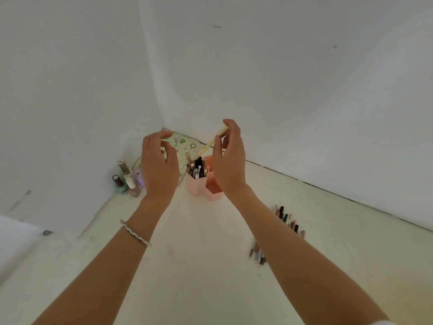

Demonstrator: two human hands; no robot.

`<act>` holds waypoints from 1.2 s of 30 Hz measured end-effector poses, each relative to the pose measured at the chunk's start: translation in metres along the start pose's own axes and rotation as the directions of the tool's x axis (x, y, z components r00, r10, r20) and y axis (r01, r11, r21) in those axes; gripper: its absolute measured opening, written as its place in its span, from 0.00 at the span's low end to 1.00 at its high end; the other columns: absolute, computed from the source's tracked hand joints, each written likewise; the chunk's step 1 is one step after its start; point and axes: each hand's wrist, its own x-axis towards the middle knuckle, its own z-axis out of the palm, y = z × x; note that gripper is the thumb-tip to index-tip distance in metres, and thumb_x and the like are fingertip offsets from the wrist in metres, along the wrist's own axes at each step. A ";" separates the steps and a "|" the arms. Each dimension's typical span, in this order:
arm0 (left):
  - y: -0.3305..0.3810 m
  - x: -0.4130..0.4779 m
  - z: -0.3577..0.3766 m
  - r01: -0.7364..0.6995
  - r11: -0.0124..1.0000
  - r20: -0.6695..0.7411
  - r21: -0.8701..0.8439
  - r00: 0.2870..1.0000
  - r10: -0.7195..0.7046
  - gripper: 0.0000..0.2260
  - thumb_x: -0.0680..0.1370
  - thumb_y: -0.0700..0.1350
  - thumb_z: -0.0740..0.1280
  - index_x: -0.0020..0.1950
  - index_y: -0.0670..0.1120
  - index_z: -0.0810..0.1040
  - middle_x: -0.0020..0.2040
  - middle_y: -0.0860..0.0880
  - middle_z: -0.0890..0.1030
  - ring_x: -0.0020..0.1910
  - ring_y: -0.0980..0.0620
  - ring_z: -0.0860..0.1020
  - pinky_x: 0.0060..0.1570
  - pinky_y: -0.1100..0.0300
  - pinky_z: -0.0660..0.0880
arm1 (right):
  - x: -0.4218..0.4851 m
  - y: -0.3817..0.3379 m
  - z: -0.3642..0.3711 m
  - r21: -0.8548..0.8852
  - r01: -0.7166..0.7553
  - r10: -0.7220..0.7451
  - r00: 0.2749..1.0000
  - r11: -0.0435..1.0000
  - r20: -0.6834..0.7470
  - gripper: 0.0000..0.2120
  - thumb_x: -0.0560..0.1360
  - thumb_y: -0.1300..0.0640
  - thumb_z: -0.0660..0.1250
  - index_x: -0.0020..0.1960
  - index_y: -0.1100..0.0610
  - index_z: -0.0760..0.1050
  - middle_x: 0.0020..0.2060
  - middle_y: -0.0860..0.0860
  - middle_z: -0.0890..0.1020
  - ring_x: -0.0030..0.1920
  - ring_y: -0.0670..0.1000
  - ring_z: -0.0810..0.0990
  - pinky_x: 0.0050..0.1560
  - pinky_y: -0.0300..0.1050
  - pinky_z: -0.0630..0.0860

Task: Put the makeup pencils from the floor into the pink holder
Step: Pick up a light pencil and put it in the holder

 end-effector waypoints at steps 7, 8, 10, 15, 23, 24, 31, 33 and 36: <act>-0.002 -0.007 -0.002 0.036 0.999 0.009 -0.012 0.999 -0.036 0.11 0.78 0.36 0.59 0.55 0.46 0.78 0.55 0.50 0.77 0.44 0.60 0.74 0.43 0.75 0.70 | 0.000 0.005 -0.007 0.010 -0.096 0.097 0.987 0.995 -0.129 0.16 0.82 0.63 0.55 0.68 0.51 0.63 0.47 0.47 0.72 0.48 0.51 0.73 0.53 0.54 0.76; -0.002 -0.007 -0.002 0.038 0.999 0.010 -0.019 0.999 -0.038 0.11 0.78 0.36 0.59 0.55 0.46 0.78 0.55 0.50 0.77 0.43 0.60 0.74 0.43 0.73 0.71 | -0.001 0.006 -0.007 -0.003 -0.097 0.097 0.990 0.995 -0.105 0.16 0.82 0.63 0.55 0.67 0.52 0.64 0.46 0.46 0.72 0.48 0.51 0.74 0.53 0.54 0.76; 0.000 -0.009 -0.002 0.046 0.998 0.011 -0.031 0.999 -0.046 0.11 0.78 0.37 0.59 0.54 0.48 0.77 0.54 0.53 0.76 0.43 0.58 0.75 0.43 0.67 0.74 | -0.006 0.009 -0.005 -0.020 -0.089 0.088 0.995 0.996 -0.039 0.15 0.82 0.62 0.56 0.67 0.52 0.65 0.48 0.47 0.73 0.49 0.52 0.75 0.53 0.52 0.76; 0.001 -0.015 0.000 0.066 0.996 0.037 -0.062 0.997 -0.064 0.11 0.78 0.38 0.59 0.54 0.50 0.76 0.53 0.57 0.74 0.44 0.64 0.75 0.43 0.62 0.76 | -0.017 0.019 0.001 -0.154 -0.026 0.052 0.985 0.988 0.166 0.15 0.81 0.61 0.56 0.66 0.51 0.68 0.45 0.47 0.75 0.47 0.50 0.74 0.50 0.48 0.74; 0.018 -0.032 0.018 -0.004 0.999 0.075 -0.044 0.997 0.007 0.10 0.77 0.36 0.60 0.54 0.46 0.77 0.51 0.53 0.76 0.44 0.59 0.76 0.44 0.60 0.76 | -0.031 0.037 -0.013 -0.178 -0.033 0.068 0.979 0.983 0.195 0.13 0.80 0.57 0.62 0.62 0.57 0.78 0.56 0.52 0.80 0.55 0.53 0.77 0.59 0.53 0.72; 0.025 -0.039 0.026 -0.048 0.998 0.097 -0.039 0.994 0.052 0.09 0.77 0.36 0.61 0.52 0.46 0.76 0.50 0.53 0.77 0.44 0.57 0.76 0.43 0.60 0.76 | -0.027 0.038 -0.023 -0.137 -0.078 0.095 0.988 0.988 0.120 0.14 0.80 0.57 0.61 0.64 0.56 0.75 0.56 0.51 0.79 0.53 0.51 0.77 0.57 0.49 0.74; 0.045 -0.133 0.111 -0.070 0.921 0.753 0.383 0.601 -0.267 0.09 0.78 0.43 0.62 0.57 0.46 0.75 0.53 0.49 0.80 0.50 0.50 0.79 0.52 0.55 0.78 | -0.007 0.062 -0.104 -0.048 -0.323 0.315 0.941 0.945 -0.124 0.16 0.76 0.65 0.59 0.60 0.53 0.73 0.48 0.47 0.79 0.42 0.45 0.75 0.45 0.39 0.73; 0.040 -0.160 0.126 -0.120 0.871 0.790 0.476 0.494 -0.364 0.10 0.79 0.43 0.61 0.59 0.44 0.74 0.56 0.46 0.79 0.55 0.46 0.78 0.55 0.54 0.76 | -0.012 0.073 -0.121 -0.053 -0.366 0.359 0.927 0.929 -0.114 0.16 0.75 0.67 0.59 0.58 0.53 0.75 0.47 0.47 0.79 0.41 0.46 0.76 0.43 0.41 0.74; 0.038 -0.183 0.143 -0.134 0.841 0.779 0.524 0.474 -0.410 0.07 0.79 0.44 0.63 0.57 0.44 0.72 0.54 0.46 0.79 0.53 0.45 0.79 0.51 0.55 0.76 | -0.023 0.091 -0.142 -0.078 -0.413 0.405 0.909 0.908 -0.098 0.14 0.76 0.67 0.59 0.55 0.53 0.76 0.46 0.47 0.81 0.39 0.43 0.76 0.42 0.40 0.74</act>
